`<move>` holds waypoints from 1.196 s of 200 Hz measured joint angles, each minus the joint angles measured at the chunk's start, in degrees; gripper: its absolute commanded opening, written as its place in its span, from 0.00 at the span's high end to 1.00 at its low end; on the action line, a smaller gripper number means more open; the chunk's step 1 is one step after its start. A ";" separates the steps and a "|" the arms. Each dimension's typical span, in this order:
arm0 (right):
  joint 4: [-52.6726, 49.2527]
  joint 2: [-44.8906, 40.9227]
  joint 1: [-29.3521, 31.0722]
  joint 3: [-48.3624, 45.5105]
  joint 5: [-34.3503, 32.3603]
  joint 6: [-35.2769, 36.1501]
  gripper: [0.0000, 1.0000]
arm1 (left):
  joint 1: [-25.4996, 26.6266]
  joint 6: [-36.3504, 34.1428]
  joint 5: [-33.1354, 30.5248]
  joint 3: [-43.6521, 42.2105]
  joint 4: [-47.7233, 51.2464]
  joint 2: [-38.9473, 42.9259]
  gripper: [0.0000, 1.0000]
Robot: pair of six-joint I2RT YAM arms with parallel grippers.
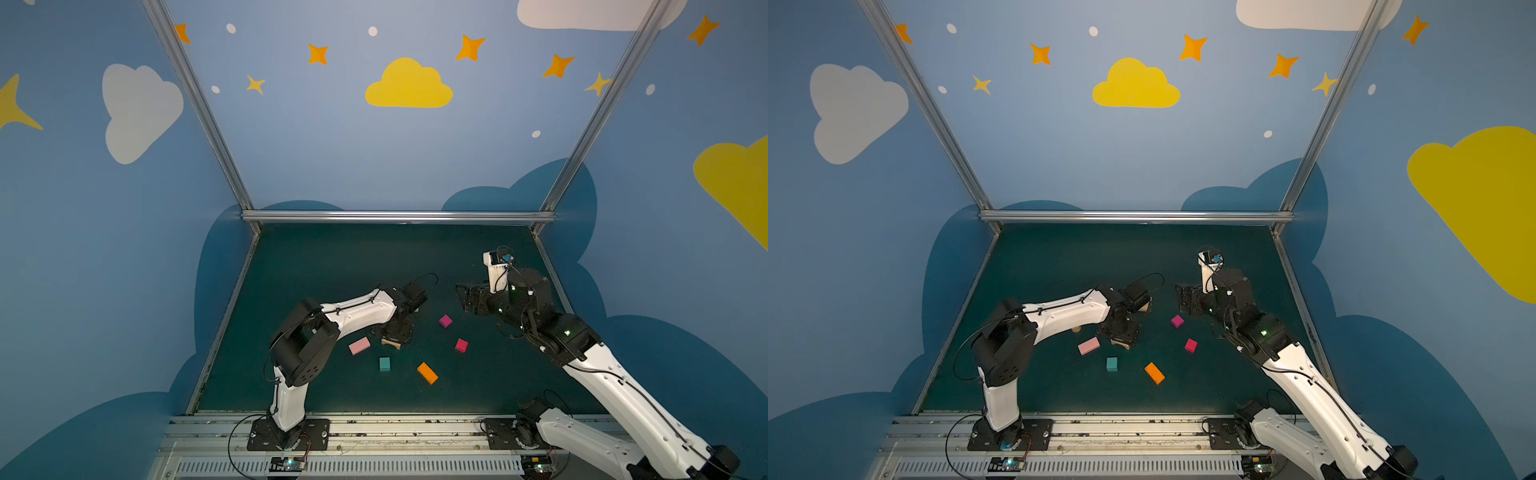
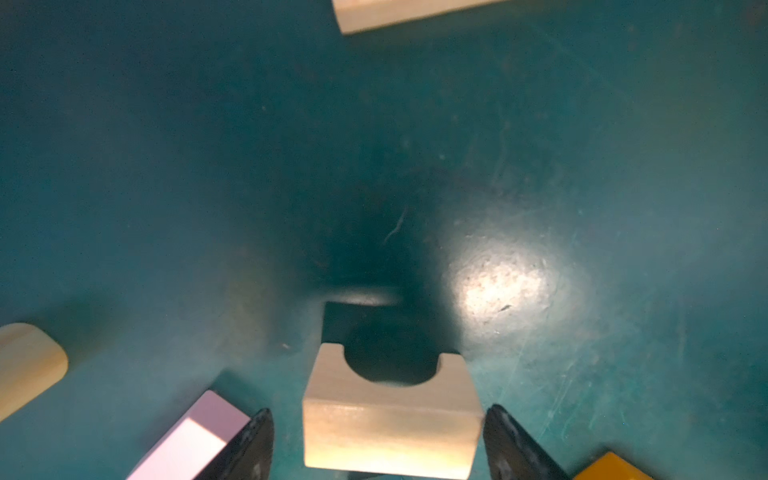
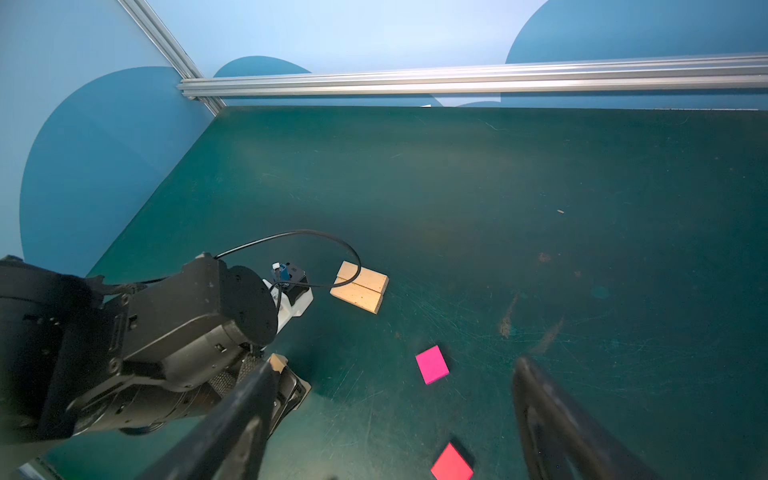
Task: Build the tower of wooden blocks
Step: 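Lower the left gripper and close it on the white arch block, then lift the arch block with the left gripper and carry it over the paired bars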
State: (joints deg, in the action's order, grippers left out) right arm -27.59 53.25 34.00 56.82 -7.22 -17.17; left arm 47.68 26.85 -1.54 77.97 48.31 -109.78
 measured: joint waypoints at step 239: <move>0.37 0.20 -0.15 -0.28 0.44 -0.63 0.13 | 0.00 0.48 2.40 -1.29 -1.40 0.00 0.44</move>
State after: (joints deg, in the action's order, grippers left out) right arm -27.22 53.45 33.85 56.53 -6.79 -17.80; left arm 47.68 27.33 0.86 76.69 46.92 -109.78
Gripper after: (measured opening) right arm 0.868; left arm 0.606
